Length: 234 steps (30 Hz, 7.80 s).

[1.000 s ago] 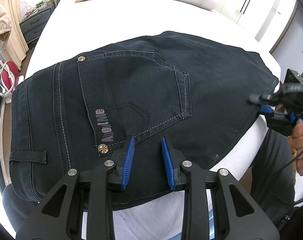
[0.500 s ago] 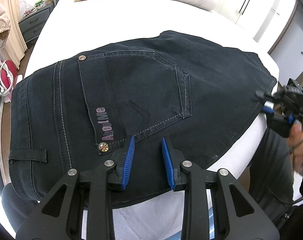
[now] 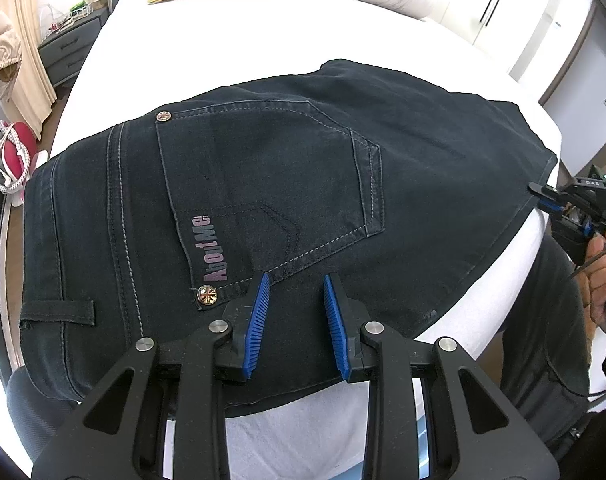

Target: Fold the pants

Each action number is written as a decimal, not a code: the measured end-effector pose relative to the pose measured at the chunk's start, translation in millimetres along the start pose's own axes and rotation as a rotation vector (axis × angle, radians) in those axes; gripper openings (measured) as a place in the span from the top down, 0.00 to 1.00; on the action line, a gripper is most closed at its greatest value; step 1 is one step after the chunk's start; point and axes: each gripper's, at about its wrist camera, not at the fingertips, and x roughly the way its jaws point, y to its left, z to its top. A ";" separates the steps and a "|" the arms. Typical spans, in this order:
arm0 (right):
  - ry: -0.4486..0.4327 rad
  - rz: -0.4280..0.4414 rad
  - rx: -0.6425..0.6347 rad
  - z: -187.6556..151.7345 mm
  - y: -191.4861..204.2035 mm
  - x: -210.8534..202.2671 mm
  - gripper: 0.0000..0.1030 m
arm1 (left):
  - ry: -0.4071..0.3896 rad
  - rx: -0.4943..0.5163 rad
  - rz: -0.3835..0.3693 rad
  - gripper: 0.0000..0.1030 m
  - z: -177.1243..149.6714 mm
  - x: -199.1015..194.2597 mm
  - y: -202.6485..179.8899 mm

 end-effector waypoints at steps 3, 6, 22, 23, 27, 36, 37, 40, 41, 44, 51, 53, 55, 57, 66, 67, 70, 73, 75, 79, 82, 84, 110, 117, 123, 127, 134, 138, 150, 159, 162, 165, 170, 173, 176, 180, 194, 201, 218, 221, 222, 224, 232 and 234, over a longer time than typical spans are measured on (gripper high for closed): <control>-0.038 -0.095 -0.063 5.2 18.3 -15.9 0.88 | -0.002 -0.027 -0.007 0.73 2.5 -4.9 2.7; -0.139 -0.154 -0.188 17.4 49.6 -41.5 0.88 | -0.036 -0.060 -0.031 0.73 11.2 -17.8 4.7; 0.418 -0.075 -0.270 17.9 98.9 208.2 1.00 | 0.072 -0.143 -0.160 0.93 118.6 81.0 9.9; 0.397 -0.052 -0.249 27.8 91.8 205.1 1.00 | 0.072 -0.161 -0.176 0.93 118.0 80.9 15.0; 0.216 -0.075 -0.217 81.1 79.2 167.0 1.00 | 0.059 -0.201 -0.185 0.93 113.4 79.0 28.4; -0.227 -0.167 -0.062 224.5 27.9 41.5 1.00 | 0.034 -0.252 -0.191 0.93 100.1 74.1 49.7; -0.260 -0.176 -0.050 236.6 24.3 30.7 1.00 | 0.033 -0.248 -0.186 0.93 98.0 73.2 47.8; -0.360 -0.220 -0.014 264.1 20.3 3.1 1.00 | 0.027 -0.242 -0.179 0.93 94.1 70.7 49.3; -0.405 -0.243 0.001 269.6 22.6 -7.2 1.00 | 0.026 -0.247 -0.176 0.93 93.6 69.1 50.3; -0.500 -0.383 -0.031 262.9 41.5 -33.4 0.95 | 0.014 -0.252 -0.144 0.93 91.5 59.6 50.6; -0.090 0.009 -0.252 119.3 90.2 38.2 0.95 | -0.008 -0.214 -0.291 0.93 119.7 55.0 3.4; 0.062 0.043 -0.287 66.9 96.3 84.2 0.95 | 0.021 -0.172 -0.364 0.93 133.0 72.4 -28.1; 0.168 0.055 -0.277 35.8 93.8 123.0 0.95 | 0.061 -0.144 -0.391 0.93 138.0 90.9 -48.6; 0.211 -0.006 -0.283 17.7 86.1 149.1 1.00 | 0.117 -0.144 -0.366 0.96 135.4 112.9 -56.6; 0.009 -0.051 -0.231 96.3 60.1 114.4 1.00 | 0.042 -0.346 -0.398 1.00 89.6 89.8 39.1; -0.019 -0.069 -0.238 101.8 62.8 106.7 1.00 | 0.018 -0.363 -0.360 1.00 81.0 80.4 53.0; -0.084 -0.080 -0.208 117.5 49.8 86.6 1.00 | -0.036 -0.403 -0.348 1.00 58.1 63.3 87.3; -0.133 -0.103 -0.195 133.9 39.7 69.6 1.00 | -0.086 -0.426 -0.341 1.00 33.5 46.8 120.3; -0.161 -0.128 -0.200 142.1 42.4 62.6 1.00 | -0.113 -0.415 -0.367 1.00 23.3 35.7 135.7; -0.229 -0.195 -0.154 164.1 38.3 32.5 1.00 | -0.146 -0.350 -0.248 1.00 11.9 5.0 147.6; -0.249 -0.209 -0.211 138.9 60.4 16.7 0.97 | -0.192 -0.396 -0.201 1.00 0.7 -22.9 173.7; -0.187 -0.170 -0.265 114.8 74.0 22.0 0.97 | -0.215 -0.434 -0.174 1.00 -1.3 -35.0 182.4; -0.295 -0.022 -0.108 161.9 -2.5 23.9 1.00 | -0.069 -0.387 -0.298 1.00 0.8 20.4 85.3; -0.424 0.014 -0.002 177.4 4.3 -23.3 0.95 | -0.139 -0.315 -0.411 1.00 72.1 -7.3 46.4; 0.026 0.089 -0.236 94.0 92.2 112.0 0.95 | -0.039 -0.238 -0.465 1.00 139.7 68.2 -9.6; 0.217 0.100 -0.271 52.7 113.6 195.3 0.93 | 0.017 -0.333 -0.430 1.00 152.8 104.0 7.4; 0.115 0.043 -0.190 111.6 66.5 190.6 1.00 | 0.020 -0.390 -0.496 1.00 132.9 116.5 38.1; -0.081 -0.024 -0.148 176.3 35.1 110.1 1.00 | 0.000 -0.364 -0.457 1.00 130.7 105.8 37.7; -0.508 -0.167 -0.097 170.1 -23.6 -151.6 0.27 | -0.043 -0.327 -0.404 1.00 100.3 29.3 10.0; -0.399 -0.089 0.055 115.4 -18.1 -48.1 0.30 | 0.058 -0.302 -0.412 1.00 59.4 49.7 -14.9; -0.411 -0.055 0.087 119.6 -27.1 -42.3 0.31 | 0.065 -0.319 -0.425 1.00 54.4 44.8 -9.8; -0.427 -0.008 0.080 128.0 -28.6 -44.0 0.39 | 0.058 -0.308 -0.419 1.00 45.1 38.2 -6.8; -0.419 0.071 0.090 143.2 -30.9 -39.0 0.48 | 0.057 -0.316 -0.430 1.00 28.8 34.7 11.5; -0.422 0.114 0.106 153.4 -33.7 -31.5 0.51 | 0.057 -0.325 -0.443 1.00 27.2 35.9 14.9; -0.417 0.133 0.111 161.5 -33.3 -25.8 0.56 | 0.060 -0.338 -0.455 1.00 24.1 36.3 24.5; -0.394 0.119 0.089 168.6 -32.6 -26.2 0.84 | 0.060 -0.341 -0.456 1.00 24.8 35.3 32.0; -0.421 -0.235 -0.351 122.5 72.0 -2.9 0.95 | 0.064 -0.374 -0.466 1.00 27.5 36.4 27.9; -0.220 -0.633 -1.311 -66.3 178.3 120.7 0.95 | 0.057 -0.452 -0.509 0.99 28.6 31.3 36.0; -0.240 -0.852 -1.762 -175.3 158.3 172.2 0.95 | 0.098 -0.641 -0.750 0.13 75.0 39.6 27.1; -0.235 -0.819 -1.782 -194.3 165.5 171.8 0.95 | 0.131 -0.621 -0.748 0.13 85.0 46.5 24.1; -0.235 -0.810 -1.792 -199.0 167.4 171.5 0.95 | 0.147 -0.621 -0.747 0.13 86.7 49.4 23.8; -0.234 -0.792 -1.817 -212.5 170.1 172.3 0.95 | 0.178 -0.616 -0.746 0.15 89.4 54.7 23.7; -0.172 -0.759 -1.873 -237.5 171.4 183.2 0.95 | 0.183 -0.443 -0.633 0.93 101.3 43.0 29.9; -0.153 -0.746 -1.887 -244.0 173.5 187.2 0.95 | 0.175 -0.414 -0.606 0.94 102.2 38.7 33.3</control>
